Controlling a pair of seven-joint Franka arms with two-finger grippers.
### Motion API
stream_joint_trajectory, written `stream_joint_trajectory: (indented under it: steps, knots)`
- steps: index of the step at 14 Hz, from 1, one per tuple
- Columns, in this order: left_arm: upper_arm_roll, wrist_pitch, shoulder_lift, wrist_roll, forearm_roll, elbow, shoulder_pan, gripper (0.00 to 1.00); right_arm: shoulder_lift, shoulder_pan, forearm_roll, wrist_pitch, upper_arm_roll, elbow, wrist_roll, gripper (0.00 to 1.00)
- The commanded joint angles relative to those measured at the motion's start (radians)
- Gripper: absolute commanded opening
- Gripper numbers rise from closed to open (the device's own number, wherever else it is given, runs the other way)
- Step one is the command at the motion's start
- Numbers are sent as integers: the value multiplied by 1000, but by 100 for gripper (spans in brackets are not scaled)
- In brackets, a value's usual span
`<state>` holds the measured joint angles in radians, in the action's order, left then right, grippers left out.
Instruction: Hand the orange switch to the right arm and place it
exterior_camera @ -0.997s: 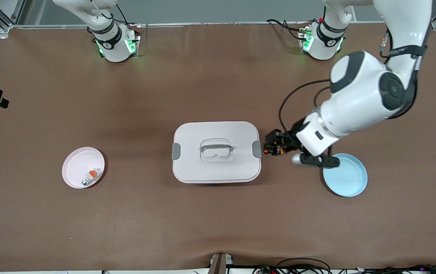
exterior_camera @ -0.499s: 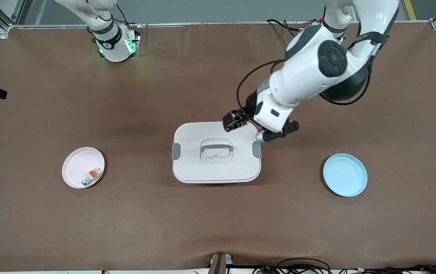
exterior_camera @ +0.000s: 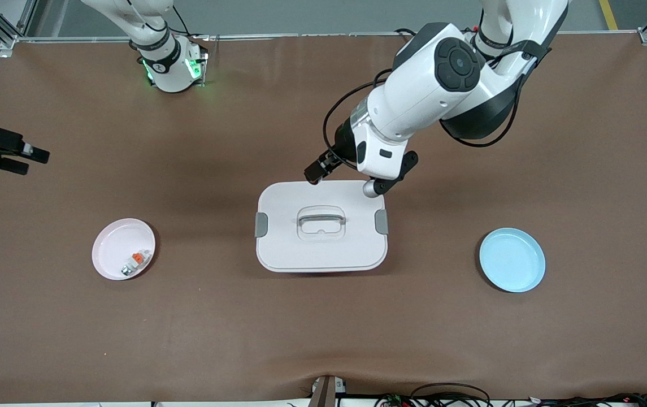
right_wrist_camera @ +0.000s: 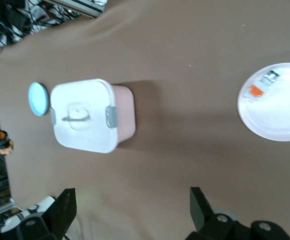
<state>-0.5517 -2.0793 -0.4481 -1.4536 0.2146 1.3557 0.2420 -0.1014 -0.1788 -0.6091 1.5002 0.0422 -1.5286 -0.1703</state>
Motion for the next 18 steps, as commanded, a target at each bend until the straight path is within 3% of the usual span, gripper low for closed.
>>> stream_joint_trajectory:
  steps: [1,8,11,15,18]
  knots:
    - [7,-48,-26,-150,11,-30,45,0,129,51,-55,119,-5,-178,76,100]
    - [13,-131,-89,-376,8,-78,72,0,265,255,-80,349,-7,-329,322,100]
    - [16,-90,-95,-442,0,-73,72,0,342,301,-173,466,-7,-453,322,100]
    - [16,-27,-107,-453,-26,-73,82,0,381,399,-181,616,-7,-550,322,100]
    - [16,-2,-109,-503,-38,-73,89,0,396,522,-213,822,-10,-652,348,100]
